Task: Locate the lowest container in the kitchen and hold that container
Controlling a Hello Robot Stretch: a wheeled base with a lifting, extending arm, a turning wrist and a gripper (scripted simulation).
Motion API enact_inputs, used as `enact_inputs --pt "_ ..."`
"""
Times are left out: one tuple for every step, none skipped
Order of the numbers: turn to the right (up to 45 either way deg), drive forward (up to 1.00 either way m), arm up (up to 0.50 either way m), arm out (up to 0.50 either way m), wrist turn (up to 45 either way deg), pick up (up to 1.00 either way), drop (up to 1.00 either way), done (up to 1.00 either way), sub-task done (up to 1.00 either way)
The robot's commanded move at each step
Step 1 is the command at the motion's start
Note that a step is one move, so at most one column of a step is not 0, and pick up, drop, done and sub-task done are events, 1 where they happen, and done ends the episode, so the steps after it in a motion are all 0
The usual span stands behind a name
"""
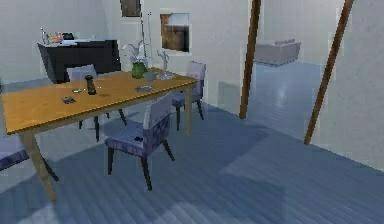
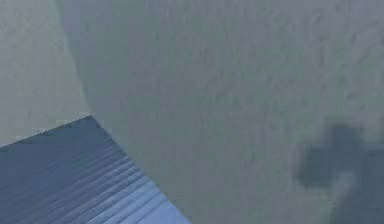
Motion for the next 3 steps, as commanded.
enact_inputs --pt "-12.0 0.0 0.0 0.0 0.0 0.0 0.0 0.0 0.0" --pt "0.0 0.75 0.0 0.0 0.0 0.0 0.0 0.0 0.0" --pt "-45.0 0.0 0.0 0.0 0.0 0.0 0.0 0.0 0.0"
